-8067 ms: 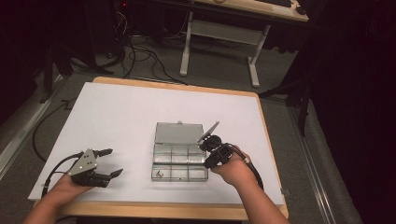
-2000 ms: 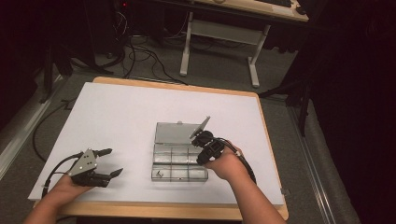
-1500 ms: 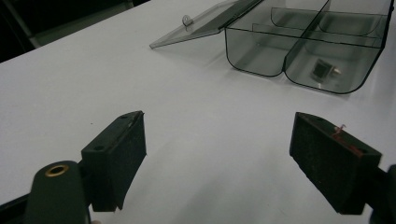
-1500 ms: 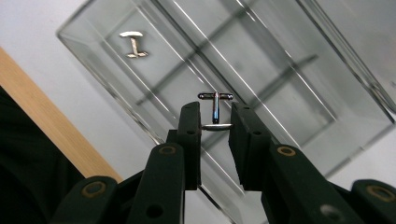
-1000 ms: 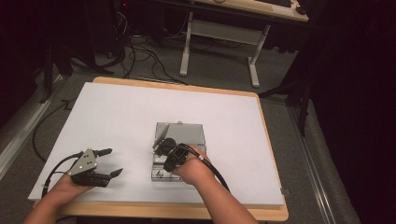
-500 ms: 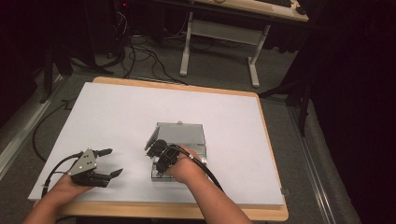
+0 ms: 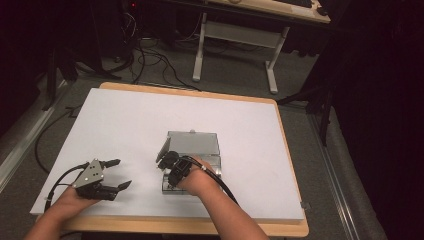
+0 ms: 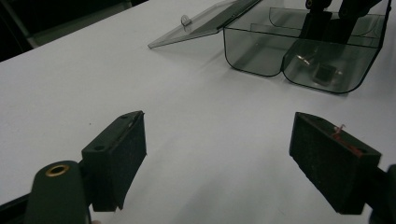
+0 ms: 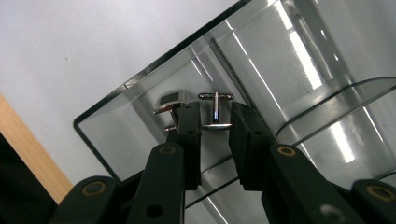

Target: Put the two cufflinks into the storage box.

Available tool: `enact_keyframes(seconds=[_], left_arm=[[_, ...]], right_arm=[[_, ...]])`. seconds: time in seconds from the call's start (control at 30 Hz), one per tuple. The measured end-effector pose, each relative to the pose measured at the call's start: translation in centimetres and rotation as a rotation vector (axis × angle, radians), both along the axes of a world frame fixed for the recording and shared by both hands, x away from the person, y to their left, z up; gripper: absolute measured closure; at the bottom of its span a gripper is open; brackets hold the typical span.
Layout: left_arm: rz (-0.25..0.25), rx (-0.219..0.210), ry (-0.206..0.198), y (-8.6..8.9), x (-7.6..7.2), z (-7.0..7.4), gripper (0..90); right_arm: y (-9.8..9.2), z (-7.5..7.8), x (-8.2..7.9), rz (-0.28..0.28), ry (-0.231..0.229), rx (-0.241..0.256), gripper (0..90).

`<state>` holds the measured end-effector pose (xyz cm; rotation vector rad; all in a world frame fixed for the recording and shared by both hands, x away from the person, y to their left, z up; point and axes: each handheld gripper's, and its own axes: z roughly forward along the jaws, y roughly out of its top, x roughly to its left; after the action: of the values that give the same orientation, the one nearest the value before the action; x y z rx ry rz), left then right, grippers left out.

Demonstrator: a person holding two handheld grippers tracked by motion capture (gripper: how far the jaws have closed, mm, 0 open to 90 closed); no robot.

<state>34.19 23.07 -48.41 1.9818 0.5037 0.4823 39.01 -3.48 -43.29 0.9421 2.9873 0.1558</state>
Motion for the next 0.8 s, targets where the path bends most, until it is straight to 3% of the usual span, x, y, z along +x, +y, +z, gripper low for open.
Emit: enact_keyframes(seconds=[0.6,0.8], left_arm=[[0.002,-0.004,0.006,0.0,0.1,0.0,19.2],[0.003,-0.004,0.006,0.0,0.1,0.0,19.2]], right_arm=[[0.2,-0.6,-0.3,0.002,-0.010,0.013,71.6],[-0.3,0.6,-0.4,-0.012,-0.017,0.025,72.7]])
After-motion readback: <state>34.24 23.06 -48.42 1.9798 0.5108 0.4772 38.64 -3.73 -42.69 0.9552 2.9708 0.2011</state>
